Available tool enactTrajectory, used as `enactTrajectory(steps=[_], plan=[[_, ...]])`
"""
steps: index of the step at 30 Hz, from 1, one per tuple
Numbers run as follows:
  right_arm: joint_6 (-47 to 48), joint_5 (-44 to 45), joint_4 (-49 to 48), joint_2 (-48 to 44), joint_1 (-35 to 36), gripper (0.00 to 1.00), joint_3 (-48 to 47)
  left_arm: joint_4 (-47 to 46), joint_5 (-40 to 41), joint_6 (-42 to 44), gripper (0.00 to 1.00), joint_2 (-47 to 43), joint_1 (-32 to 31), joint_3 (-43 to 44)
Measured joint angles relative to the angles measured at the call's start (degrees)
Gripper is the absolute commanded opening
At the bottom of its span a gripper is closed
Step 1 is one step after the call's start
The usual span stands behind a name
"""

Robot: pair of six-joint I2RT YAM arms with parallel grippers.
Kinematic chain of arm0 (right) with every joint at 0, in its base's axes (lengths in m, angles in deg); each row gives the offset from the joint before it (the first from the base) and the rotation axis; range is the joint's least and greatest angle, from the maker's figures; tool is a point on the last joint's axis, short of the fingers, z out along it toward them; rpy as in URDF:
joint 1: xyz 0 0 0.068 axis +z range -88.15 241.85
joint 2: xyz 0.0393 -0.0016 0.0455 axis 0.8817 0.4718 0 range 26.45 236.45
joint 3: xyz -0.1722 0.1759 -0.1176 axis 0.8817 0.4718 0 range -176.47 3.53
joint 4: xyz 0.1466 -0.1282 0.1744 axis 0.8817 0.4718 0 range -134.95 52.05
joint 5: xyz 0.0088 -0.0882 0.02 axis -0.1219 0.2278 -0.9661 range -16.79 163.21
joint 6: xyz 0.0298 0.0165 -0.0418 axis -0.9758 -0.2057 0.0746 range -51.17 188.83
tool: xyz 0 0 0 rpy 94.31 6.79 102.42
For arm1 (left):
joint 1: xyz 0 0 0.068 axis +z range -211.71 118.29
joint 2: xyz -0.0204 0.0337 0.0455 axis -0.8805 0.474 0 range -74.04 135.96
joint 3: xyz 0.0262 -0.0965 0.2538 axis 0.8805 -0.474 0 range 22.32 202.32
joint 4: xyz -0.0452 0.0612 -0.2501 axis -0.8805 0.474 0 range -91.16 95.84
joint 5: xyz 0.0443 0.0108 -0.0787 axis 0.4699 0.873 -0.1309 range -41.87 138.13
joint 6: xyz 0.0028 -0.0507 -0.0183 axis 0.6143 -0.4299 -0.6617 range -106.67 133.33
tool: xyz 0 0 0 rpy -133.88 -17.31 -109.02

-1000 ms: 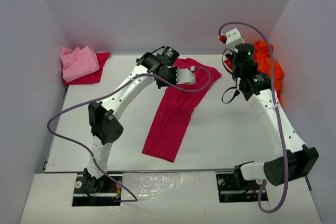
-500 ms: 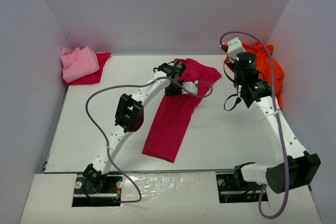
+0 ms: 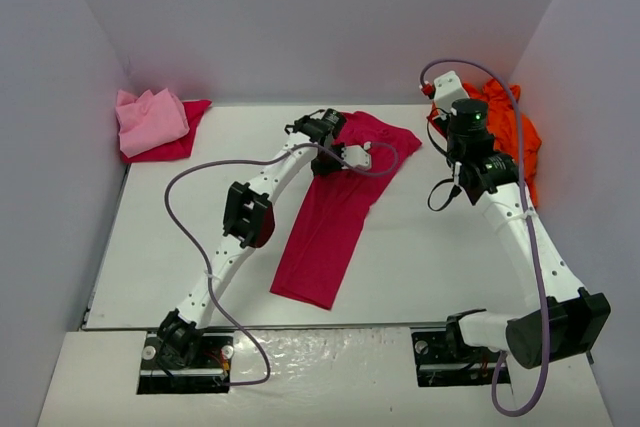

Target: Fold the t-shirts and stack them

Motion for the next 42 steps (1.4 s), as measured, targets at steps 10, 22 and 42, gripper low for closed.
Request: enactTrajectory(steps=[10, 22, 42], plan=[[-1.67, -5.49, 1.88, 1.43, 0.00, 0.00, -0.04, 0.88, -6.14, -6.88, 0.00, 0.86, 8.62, 1.63], [-2.53, -33.62, 16.55, 21.56, 21.63, 0.00, -3.68, 1.21, -8.39, -12.06, 0.00, -6.44, 19.88, -11.43], [-1.36, -48.46, 24.79, 42.36, 40.26, 0.00, -7.29, -0.25, -7.80, -15.12, 0.07, -11.06, 11.25, -13.54]])
